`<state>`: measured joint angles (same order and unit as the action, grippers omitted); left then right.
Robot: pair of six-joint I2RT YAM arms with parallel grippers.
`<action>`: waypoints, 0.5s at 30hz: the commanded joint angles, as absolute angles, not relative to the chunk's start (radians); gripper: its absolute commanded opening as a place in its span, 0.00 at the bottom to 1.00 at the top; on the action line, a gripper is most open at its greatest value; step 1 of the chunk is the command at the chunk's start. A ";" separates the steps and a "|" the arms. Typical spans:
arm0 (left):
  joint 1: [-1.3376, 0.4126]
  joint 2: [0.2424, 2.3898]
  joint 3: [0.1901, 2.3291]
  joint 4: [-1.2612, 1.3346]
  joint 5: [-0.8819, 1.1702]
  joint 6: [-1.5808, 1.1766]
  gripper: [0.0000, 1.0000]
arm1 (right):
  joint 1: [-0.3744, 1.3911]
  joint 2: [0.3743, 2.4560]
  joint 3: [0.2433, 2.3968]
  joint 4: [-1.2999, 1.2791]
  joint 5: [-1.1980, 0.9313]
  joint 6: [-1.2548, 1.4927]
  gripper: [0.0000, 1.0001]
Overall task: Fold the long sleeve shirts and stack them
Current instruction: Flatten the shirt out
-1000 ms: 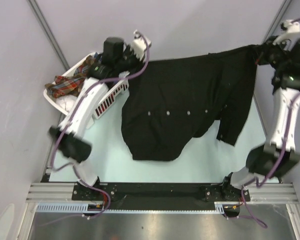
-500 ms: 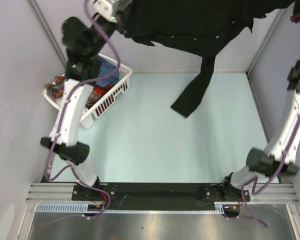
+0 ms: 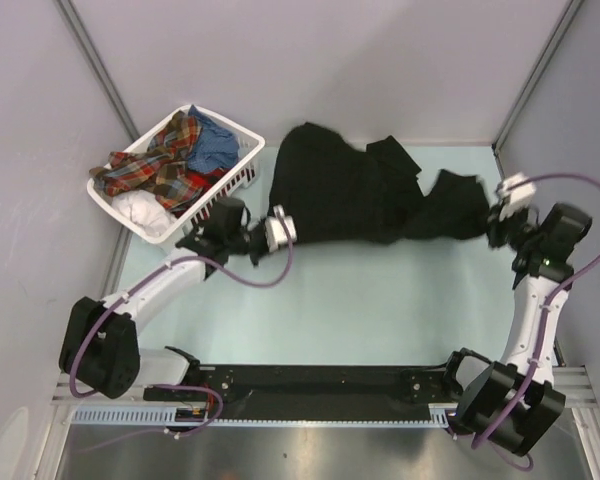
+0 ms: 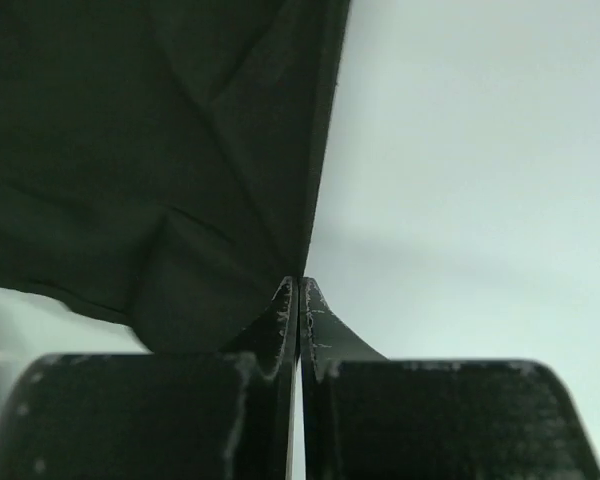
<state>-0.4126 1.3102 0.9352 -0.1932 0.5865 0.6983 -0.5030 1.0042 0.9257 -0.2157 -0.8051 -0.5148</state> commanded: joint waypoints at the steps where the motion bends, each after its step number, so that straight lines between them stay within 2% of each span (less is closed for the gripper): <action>1: -0.439 1.232 0.802 -0.356 0.459 0.859 0.00 | -0.589 0.850 0.864 -0.553 -0.738 -1.056 0.00; 2: -0.457 1.248 0.795 -0.373 0.440 0.861 0.00 | -0.588 0.848 0.851 -0.615 -0.726 -1.210 0.00; 6: -0.477 1.321 0.798 -0.509 0.426 0.870 0.00 | -0.586 0.873 0.838 -0.993 -0.658 -1.526 0.00; 8: -0.488 1.315 0.784 -0.555 0.437 0.888 0.00 | -0.586 0.864 0.842 -1.104 -0.629 -1.650 0.00; 9: -0.492 1.309 0.776 -0.598 0.440 0.908 0.02 | -0.584 0.855 0.842 -1.206 -0.620 -1.687 0.02; 10: -0.506 1.293 0.772 -0.626 0.451 0.920 0.07 | -0.580 0.844 0.844 -1.247 -0.615 -1.707 0.09; 11: -0.511 1.286 0.769 -0.653 0.460 0.931 0.10 | -0.571 0.832 0.844 -1.281 -0.598 -1.724 0.20; 12: -0.514 1.276 0.769 -0.713 0.481 0.952 0.15 | -0.565 0.810 0.848 -1.329 -0.583 -1.730 0.52; 13: -0.515 1.261 0.773 -0.747 0.494 0.966 0.30 | -0.560 0.804 0.863 -1.345 -0.566 -1.718 0.65; 14: -0.515 1.255 0.785 -0.782 0.503 0.976 0.36 | -0.560 0.807 0.882 -1.354 -0.534 -1.703 0.74; 15: -0.515 1.246 0.791 -0.835 0.511 0.983 0.42 | -0.567 0.834 0.902 -1.371 -0.519 -1.688 0.99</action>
